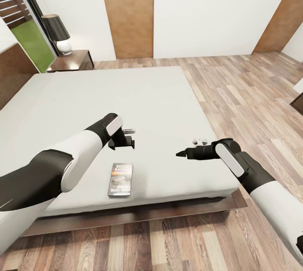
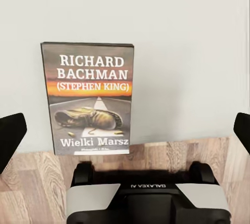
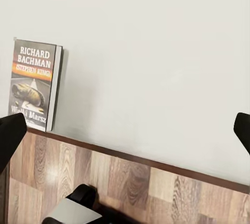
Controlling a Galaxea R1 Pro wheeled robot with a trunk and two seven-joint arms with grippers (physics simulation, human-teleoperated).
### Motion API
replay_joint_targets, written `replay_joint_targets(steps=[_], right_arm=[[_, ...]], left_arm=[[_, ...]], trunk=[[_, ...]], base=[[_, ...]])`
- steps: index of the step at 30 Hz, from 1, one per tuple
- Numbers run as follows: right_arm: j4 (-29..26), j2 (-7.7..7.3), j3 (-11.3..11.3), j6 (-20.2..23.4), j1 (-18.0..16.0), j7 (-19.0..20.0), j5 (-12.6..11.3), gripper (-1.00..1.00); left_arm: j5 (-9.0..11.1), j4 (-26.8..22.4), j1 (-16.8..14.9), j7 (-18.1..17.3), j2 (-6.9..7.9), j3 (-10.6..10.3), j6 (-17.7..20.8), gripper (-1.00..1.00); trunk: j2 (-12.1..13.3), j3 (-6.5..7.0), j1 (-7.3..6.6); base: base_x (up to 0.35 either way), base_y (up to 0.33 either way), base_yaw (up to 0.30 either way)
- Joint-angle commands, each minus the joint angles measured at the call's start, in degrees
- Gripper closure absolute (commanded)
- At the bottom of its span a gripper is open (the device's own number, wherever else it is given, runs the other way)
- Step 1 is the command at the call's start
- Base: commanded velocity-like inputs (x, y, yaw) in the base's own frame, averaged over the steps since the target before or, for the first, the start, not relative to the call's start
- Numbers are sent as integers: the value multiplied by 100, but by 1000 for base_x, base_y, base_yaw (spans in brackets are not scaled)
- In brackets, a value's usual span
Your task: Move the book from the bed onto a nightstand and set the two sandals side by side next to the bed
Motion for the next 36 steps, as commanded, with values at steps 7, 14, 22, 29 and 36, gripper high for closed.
replay_joint_targets(steps=[7, 14, 22, 29, 36], right_arm=[[-2, -1, 7, 27, -345, 58, 47, -100], [-2, -4, 6, 39, -731, 72, -286, -100], [-29, -8, 6, 28, -939, 116, -1778, -100], [-115, -3, 25, 29, -943, 675, -1948, -100], [-161, 5, 45, 32, -944, 1071, -1963, -100]], left_arm=[[68, 18, -198, 28, 23, -27, 47, -100], [68, 33, -246, 18, 18, -24, 54, -100], [62, 74, -255, 26, 16, -32, 47, -100], [60, 76, -256, 32, 15, -32, 41, -100], [61, 81, -255, 35, 9, -37, 38, -100]], trunk=[[-3, -71, 0], [-3, -136, 0], [-3, -211, 0], [-3, -277, 0], [-3, -343, 0]], base=[[0, 0, 0], [0, 0, 0], [0, 0, 0], [0, 0, 0], [0, 0, 0]])
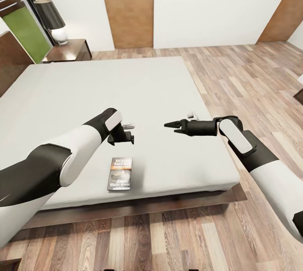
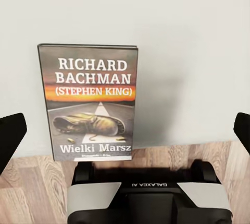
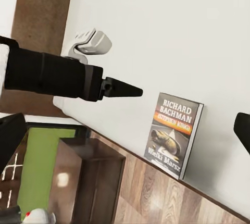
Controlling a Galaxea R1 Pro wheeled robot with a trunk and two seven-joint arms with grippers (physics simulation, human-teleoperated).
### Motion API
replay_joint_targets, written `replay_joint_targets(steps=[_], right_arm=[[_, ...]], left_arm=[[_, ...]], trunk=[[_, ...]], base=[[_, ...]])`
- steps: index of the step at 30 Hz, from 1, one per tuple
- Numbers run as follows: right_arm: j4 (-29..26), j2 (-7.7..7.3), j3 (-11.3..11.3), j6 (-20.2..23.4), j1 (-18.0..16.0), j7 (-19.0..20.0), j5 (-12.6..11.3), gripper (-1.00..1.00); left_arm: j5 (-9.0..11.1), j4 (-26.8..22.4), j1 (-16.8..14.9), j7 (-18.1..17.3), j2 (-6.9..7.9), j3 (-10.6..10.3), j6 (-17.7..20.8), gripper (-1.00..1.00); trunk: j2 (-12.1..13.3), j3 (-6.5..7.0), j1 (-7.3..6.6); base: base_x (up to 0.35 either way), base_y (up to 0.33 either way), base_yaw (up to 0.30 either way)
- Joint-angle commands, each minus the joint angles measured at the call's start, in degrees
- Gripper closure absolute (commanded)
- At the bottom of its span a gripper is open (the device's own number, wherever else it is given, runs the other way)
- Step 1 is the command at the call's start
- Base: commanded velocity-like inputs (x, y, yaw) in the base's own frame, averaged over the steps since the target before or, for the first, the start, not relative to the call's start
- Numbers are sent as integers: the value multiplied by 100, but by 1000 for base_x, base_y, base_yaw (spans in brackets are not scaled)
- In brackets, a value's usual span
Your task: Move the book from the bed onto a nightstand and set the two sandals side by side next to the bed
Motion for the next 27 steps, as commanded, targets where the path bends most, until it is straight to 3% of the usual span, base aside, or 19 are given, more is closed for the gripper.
replay_joint_targets(steps=[1, 27], right_arm=[[1, -5, 10, 1, -6, 59, 53, -100], [-16, -35, 50, -6, -5, 220, 67, -100]], left_arm=[[61, -6, -2, 37, 1, -37, 18, -100], [67, -2, -3, 14, 17, -34, 27, -100]], trunk=[[-3, -14, 0], [-3, -258, 0]], base=[[0, 0, 0], [0, 0, 0]])
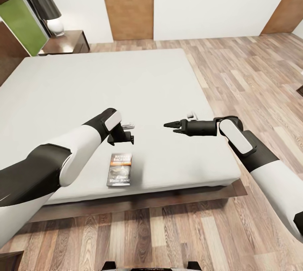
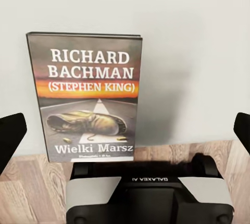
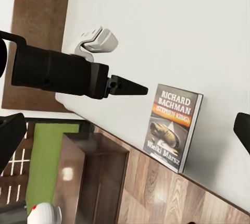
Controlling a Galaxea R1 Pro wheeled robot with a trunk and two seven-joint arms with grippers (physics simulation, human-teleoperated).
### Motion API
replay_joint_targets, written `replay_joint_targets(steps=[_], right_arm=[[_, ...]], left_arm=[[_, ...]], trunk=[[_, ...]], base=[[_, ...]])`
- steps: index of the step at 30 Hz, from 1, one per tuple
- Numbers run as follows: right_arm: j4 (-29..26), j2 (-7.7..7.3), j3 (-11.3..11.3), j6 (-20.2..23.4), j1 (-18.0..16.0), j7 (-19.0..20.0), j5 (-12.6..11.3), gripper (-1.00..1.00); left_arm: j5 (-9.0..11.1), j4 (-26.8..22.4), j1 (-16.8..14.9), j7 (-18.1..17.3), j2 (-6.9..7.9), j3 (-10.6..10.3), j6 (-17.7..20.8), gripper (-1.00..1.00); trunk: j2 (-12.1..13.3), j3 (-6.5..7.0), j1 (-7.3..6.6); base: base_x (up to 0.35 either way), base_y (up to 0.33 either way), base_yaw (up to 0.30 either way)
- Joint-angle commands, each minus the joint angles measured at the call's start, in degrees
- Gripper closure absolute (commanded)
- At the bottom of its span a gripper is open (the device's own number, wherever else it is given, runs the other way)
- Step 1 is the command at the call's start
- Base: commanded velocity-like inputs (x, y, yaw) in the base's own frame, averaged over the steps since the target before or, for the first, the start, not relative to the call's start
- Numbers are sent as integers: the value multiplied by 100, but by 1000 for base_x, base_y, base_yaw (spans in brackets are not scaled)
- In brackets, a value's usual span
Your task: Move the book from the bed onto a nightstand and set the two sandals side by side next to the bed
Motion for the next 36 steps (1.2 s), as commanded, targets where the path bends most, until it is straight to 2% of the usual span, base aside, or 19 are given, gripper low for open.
replay_joint_targets(steps=[1, 12, 21, 24, 28, 36], right_arm=[[1, -5, 10, 1, -6, 55, 48, -100], [1, -3, 18, 1, -6, 51, 50, -100], [1, 2, 21, 1, -6, 43, 57, -100], [1, 3, 26, 1, -6, 37, 61, -100], [1, 3, 27, 0, -6, 35, 64, -100], [1, 3, 28, -4, -6, 34, 66, -100]], left_arm=[[60, -6, -1, 38, 2, -39, 18, -100], [55, -6, 0, 50, 13, -35, 18, -100], [53, -6, -1, 53, 33, -40, 15, -100], [54, -6, 4, 56, 121, -41, 7, -100], [54, -6, 5, 56, 169, -41, 3, -100], [51, -2, 6, 56, 207, -41, 1, -100]], trunk=[[-3, -13, 0], [-404, -264, 220], [-404, -269, 220], [-404, -269, 220], [-404, -269, 220], [-404, -269, 220]], base=[[0, 0, 0], [0, 0, 0], [0, 0, 0], [0, 0, 0], [11, 3, 0], [186, 107, 0]])
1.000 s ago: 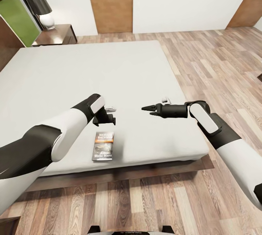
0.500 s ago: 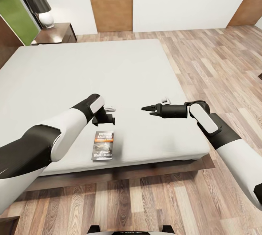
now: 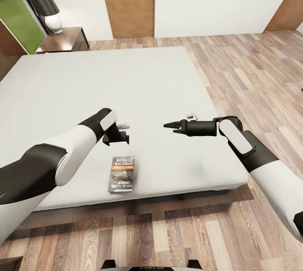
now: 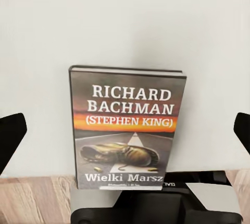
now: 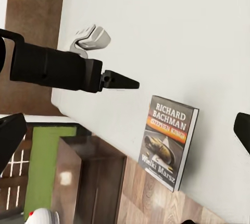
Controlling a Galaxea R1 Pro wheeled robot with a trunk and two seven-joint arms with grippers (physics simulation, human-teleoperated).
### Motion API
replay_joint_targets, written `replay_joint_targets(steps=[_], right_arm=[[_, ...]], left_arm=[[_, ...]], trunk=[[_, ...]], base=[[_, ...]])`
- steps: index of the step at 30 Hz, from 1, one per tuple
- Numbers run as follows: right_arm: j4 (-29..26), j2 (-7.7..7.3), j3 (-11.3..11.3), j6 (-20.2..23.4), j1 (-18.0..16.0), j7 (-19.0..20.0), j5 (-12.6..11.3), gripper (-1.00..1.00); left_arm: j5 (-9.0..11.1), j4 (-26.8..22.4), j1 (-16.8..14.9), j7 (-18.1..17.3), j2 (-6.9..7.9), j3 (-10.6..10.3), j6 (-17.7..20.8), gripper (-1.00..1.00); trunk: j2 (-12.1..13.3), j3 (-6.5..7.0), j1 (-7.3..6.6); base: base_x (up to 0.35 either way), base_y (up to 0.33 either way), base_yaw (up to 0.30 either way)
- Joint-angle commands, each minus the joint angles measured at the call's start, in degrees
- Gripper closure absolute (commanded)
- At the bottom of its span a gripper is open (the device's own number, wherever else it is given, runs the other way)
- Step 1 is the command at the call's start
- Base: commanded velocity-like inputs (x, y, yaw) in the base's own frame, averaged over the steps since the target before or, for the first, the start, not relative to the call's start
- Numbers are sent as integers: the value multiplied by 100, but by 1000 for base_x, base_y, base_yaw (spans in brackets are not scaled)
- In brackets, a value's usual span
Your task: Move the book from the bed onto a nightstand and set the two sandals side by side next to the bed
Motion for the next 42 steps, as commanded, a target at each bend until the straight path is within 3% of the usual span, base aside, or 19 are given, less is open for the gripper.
replay_joint_targets(steps=[1, 22, 42], right_arm=[[1, -5, 10, 1, -6, 55, 50, -100], [1, -5, 10, -2, -6, 54, 48, -100], [1, -5, 12, -2, -3, 54, 41, -100]], left_arm=[[63, -4, -2, 37, 3, -37, 17, -100], [65, 7, -2, 33, 7, -36, 17, -100], [65, -42, -2, 41, 10, -18, 0, -100]], trunk=[[-2, -4, 3], [-2, -4, 3], [-804, -363, 442]], base=[[175, 98, 0], [27, 15, 0], [0, 0, 0]])
